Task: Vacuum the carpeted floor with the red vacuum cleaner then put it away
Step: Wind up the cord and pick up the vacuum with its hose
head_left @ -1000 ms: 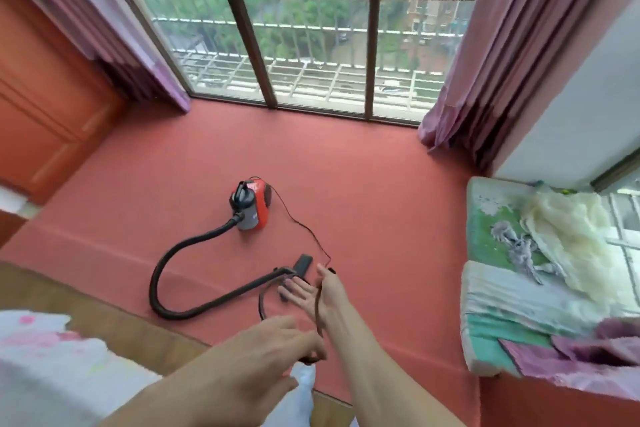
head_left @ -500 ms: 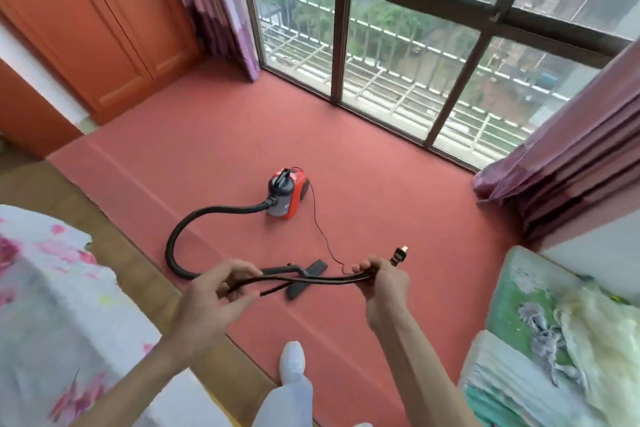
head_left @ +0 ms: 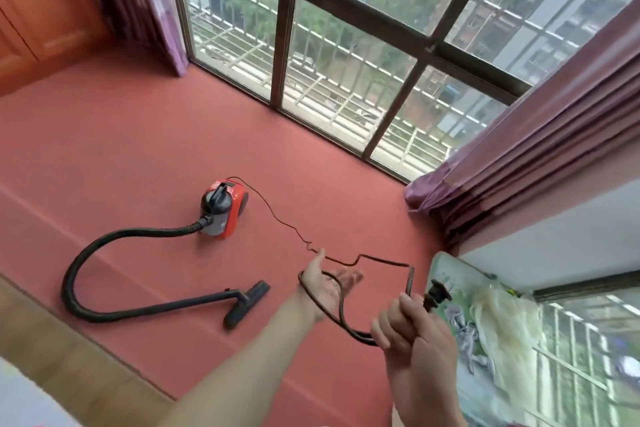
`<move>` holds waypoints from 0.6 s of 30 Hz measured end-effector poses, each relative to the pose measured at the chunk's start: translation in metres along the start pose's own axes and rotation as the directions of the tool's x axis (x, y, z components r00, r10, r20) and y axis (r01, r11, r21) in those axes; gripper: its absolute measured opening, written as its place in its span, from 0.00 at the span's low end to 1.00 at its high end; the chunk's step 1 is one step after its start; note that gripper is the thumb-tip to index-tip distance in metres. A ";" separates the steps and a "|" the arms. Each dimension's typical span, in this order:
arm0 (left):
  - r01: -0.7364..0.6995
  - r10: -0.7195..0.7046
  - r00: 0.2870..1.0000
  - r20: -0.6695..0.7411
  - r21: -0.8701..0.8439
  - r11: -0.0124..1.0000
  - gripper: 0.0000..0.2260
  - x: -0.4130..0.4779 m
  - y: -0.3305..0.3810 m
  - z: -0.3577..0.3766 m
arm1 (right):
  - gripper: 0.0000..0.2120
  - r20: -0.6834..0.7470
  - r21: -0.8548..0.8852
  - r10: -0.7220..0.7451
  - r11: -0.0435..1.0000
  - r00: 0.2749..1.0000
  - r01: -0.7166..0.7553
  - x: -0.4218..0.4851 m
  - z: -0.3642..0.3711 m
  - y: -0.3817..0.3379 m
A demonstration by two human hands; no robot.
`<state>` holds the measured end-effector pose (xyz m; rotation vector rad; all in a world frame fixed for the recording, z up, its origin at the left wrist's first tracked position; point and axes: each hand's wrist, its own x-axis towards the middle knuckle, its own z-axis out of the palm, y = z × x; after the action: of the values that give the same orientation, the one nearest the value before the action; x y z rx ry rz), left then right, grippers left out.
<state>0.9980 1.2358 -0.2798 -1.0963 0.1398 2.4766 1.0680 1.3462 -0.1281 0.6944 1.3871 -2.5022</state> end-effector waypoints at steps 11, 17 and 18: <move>0.039 -0.009 0.992 0.127 -0.234 0.971 0.29 0.077 -0.039 0.101 | 0.07 -0.007 0.071 -0.090 0.993 0.996 0.091 0.066 -0.044 -0.066; -0.444 0.444 0.891 -0.097 0.019 0.896 0.13 0.100 -0.031 0.163 | 0.04 -0.127 0.057 -0.120 0.990 0.985 0.128 0.135 -0.085 -0.117; -0.516 0.522 0.851 -0.064 0.092 0.852 0.12 0.098 -0.029 0.169 | 0.06 -0.170 0.061 -0.098 0.992 0.981 0.109 0.150 -0.091 -0.123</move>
<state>0.8360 1.3395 -0.2330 -1.2670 0.6251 2.8597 0.9180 1.4971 -0.1510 0.8864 1.4295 -2.6380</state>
